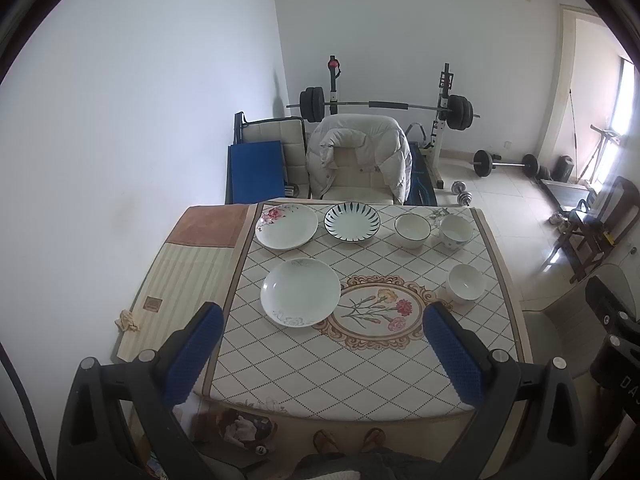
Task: Organize plates and bowls
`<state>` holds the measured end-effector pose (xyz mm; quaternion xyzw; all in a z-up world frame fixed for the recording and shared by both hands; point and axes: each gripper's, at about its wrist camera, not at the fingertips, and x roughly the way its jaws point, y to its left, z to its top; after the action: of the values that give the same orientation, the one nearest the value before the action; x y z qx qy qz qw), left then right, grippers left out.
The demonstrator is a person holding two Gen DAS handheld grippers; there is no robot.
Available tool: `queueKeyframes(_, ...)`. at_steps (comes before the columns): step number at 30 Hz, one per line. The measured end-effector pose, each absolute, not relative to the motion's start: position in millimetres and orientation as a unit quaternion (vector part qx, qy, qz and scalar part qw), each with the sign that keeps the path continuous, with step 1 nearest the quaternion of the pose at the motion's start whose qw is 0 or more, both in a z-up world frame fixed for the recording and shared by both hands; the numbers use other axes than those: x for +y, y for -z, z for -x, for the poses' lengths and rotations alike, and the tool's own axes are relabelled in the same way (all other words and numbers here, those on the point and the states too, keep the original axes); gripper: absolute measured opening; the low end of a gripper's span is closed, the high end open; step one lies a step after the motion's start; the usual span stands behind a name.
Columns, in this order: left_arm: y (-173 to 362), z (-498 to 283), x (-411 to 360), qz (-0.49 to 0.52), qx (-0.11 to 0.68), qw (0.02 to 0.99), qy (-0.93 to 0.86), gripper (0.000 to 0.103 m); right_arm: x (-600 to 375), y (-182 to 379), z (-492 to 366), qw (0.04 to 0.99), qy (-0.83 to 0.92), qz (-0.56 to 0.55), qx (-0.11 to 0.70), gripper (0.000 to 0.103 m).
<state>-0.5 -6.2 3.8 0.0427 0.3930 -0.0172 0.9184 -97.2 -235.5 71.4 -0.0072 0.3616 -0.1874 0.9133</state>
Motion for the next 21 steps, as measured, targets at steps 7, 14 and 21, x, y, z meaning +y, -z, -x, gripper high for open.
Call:
queueKeyframes(7,-7,-7,-8,-0.046,0.386,0.921,0.017,0.102,-240,-70,93,0.916,0.183,0.003,0.358,0.103)
queueKeyframes(14,-8,-16,-10,-0.047,0.388,0.920,0.023,0.102,-245,-68,91,0.915,0.185,0.002,0.359,0.103)
queueKeyframes(21,-3,-21,-12,-0.053,0.387,0.920,0.027,0.102,-250,-68,89,0.915,0.184,-0.002,0.359,0.103)
